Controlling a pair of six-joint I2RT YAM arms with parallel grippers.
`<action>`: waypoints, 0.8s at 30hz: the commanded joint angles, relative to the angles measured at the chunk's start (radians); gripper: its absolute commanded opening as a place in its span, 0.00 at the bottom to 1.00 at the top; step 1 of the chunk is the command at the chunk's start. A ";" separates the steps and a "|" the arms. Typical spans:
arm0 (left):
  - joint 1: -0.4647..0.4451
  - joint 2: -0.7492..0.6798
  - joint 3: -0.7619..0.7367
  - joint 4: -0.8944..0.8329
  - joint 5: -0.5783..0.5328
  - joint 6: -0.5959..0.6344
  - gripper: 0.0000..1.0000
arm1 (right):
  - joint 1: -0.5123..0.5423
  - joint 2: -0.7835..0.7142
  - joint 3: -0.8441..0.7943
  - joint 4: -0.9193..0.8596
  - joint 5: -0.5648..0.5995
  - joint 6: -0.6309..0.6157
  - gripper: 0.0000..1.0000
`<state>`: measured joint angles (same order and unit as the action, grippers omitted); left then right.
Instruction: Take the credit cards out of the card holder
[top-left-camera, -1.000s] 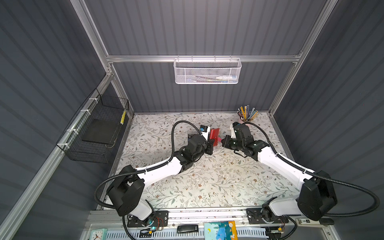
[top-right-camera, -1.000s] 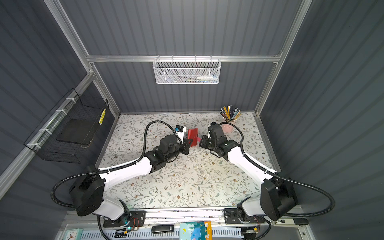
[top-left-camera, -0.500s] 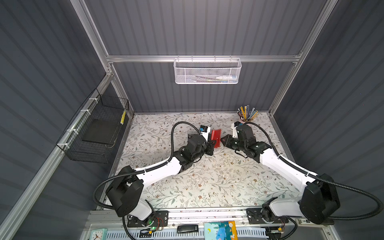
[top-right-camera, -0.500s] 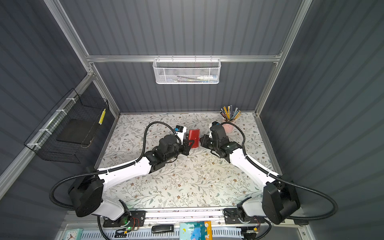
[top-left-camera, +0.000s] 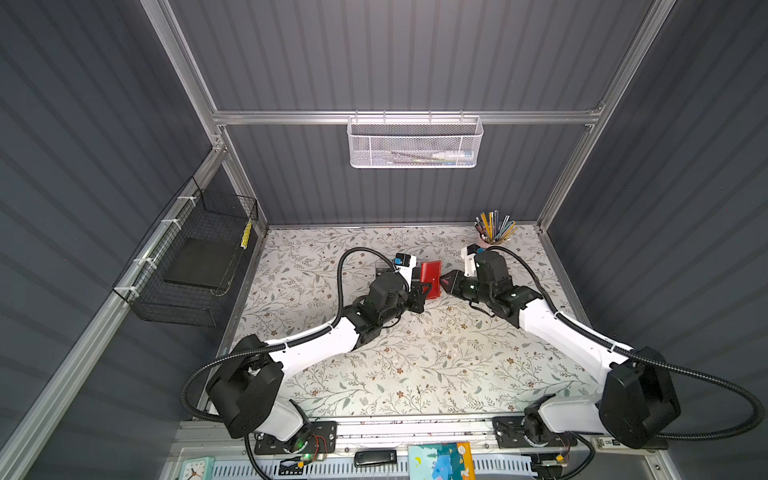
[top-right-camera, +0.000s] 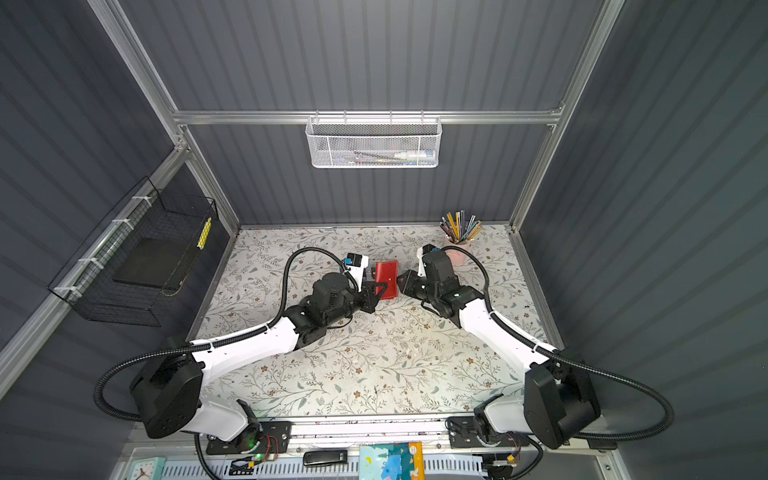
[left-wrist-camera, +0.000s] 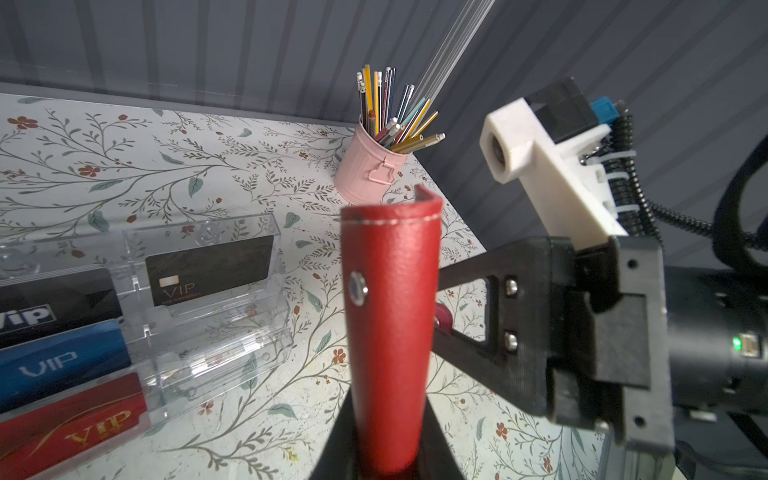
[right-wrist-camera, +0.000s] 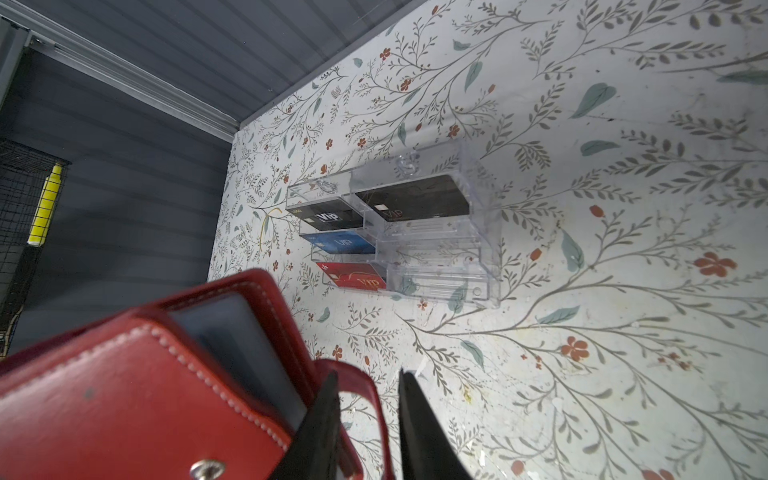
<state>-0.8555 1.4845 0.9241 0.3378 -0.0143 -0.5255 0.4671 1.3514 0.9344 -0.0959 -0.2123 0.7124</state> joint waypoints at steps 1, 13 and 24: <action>0.009 -0.034 -0.006 0.066 0.012 -0.020 0.00 | -0.005 -0.028 -0.022 0.029 -0.022 0.001 0.27; 0.009 -0.029 -0.009 0.070 0.026 -0.033 0.00 | -0.004 -0.060 -0.024 0.022 -0.031 -0.016 0.03; 0.009 -0.038 -0.036 -0.019 -0.054 -0.047 0.25 | -0.002 -0.088 -0.076 0.041 -0.048 0.009 0.00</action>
<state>-0.8494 1.4818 0.9134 0.3508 -0.0299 -0.5556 0.4664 1.2793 0.8864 -0.0700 -0.2474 0.7116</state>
